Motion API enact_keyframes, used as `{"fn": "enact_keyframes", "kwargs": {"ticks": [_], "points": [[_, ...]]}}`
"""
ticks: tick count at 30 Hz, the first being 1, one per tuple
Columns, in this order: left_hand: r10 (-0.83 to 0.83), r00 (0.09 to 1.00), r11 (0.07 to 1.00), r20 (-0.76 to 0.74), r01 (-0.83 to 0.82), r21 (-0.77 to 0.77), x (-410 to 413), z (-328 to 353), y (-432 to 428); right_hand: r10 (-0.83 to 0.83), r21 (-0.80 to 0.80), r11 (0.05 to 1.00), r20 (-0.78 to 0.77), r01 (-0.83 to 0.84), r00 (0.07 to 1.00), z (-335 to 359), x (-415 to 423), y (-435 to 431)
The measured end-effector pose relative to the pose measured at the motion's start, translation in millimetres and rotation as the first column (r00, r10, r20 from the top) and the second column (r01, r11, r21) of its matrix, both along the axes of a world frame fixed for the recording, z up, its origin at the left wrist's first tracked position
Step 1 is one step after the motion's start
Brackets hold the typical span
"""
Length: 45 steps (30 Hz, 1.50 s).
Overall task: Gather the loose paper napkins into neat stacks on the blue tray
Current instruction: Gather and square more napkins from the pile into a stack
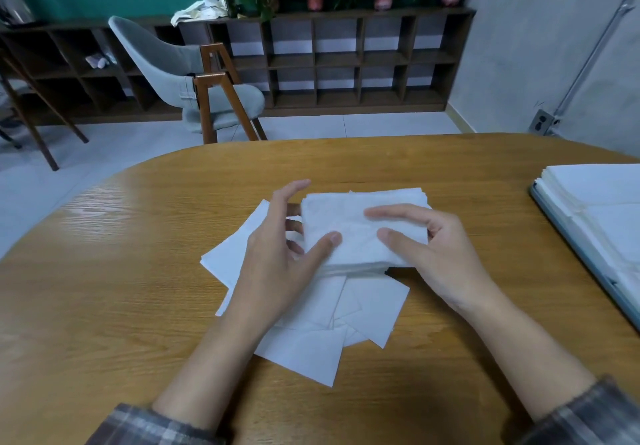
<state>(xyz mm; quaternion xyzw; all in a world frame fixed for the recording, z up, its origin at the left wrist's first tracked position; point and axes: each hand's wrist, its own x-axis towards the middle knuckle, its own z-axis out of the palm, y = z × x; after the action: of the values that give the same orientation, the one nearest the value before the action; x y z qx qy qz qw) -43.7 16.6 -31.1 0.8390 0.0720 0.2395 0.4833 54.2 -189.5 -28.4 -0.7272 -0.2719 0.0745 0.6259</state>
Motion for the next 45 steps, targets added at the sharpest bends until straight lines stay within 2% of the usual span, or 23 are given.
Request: {"fn": "enact_keyframes", "kwargs": {"ticks": [2,5,6,8,11,15,19,22,25,29,34,38,42,45], "points": [[0.01,0.995,0.983,-0.095,0.007,0.182,2,-5,2,-0.127,0.003,0.992,0.039,0.127,0.991,2,2,-2],[-0.006,0.955,0.932,-0.296,0.113,0.346,-1,-8,0,-0.229,0.05,0.972,0.035,0.228,0.973,0,7,-5],[-0.006,0.948,0.904,-0.317,0.141,0.404,-1,-9,-1,-0.245,0.057,0.969,0.037,0.242,0.969,0,8,-5],[-0.01,0.962,0.876,-0.272,0.139,0.461,-1,-12,-3,-0.256,0.055,0.966,0.043,0.254,0.966,-1,8,-4],[-0.025,0.981,0.88,-0.192,0.113,0.461,1,-14,0,-0.259,0.05,0.965,0.044,0.257,0.965,-2,8,-3],[-0.071,0.993,0.919,-0.09,0.1,0.381,-1,-10,-1,-0.287,0.035,0.958,0.065,0.285,0.956,-3,10,-3],[-0.199,0.979,0.977,-0.042,0.202,0.069,-6,5,1,-0.281,0.017,0.96,0.104,0.281,0.954,0,11,-8],[-0.285,0.959,0.941,0.007,0.281,-0.189,-7,12,2,-0.15,0.037,0.988,0.11,0.147,0.983,3,9,-7],[-0.269,0.963,0.909,0.016,0.259,-0.328,-7,14,0,-0.003,0.009,1.0,0.125,0.001,0.992,3,4,-6],[-0.239,0.971,0.905,0.018,0.229,-0.357,-5,11,3,0.086,-0.026,0.996,0.099,-0.084,0.991,1,-1,-3],[-0.272,0.962,0.923,-0.007,0.258,-0.285,-7,14,0,0.024,0.045,0.999,0.057,-0.026,0.998,-1,-4,2],[-0.299,0.954,0.908,0.004,0.286,-0.306,-10,16,4,-0.063,0.142,0.988,-0.007,0.063,0.998,5,-2,-1],[-0.239,0.971,0.904,0.004,0.224,-0.364,-11,14,3,-0.072,0.158,0.984,-0.08,0.084,0.994,7,-2,-1],[-0.085,0.996,0.917,-0.003,0.077,-0.391,-6,11,1,0.007,0.169,0.985,-0.174,0.022,0.985,6,-4,2]]}}
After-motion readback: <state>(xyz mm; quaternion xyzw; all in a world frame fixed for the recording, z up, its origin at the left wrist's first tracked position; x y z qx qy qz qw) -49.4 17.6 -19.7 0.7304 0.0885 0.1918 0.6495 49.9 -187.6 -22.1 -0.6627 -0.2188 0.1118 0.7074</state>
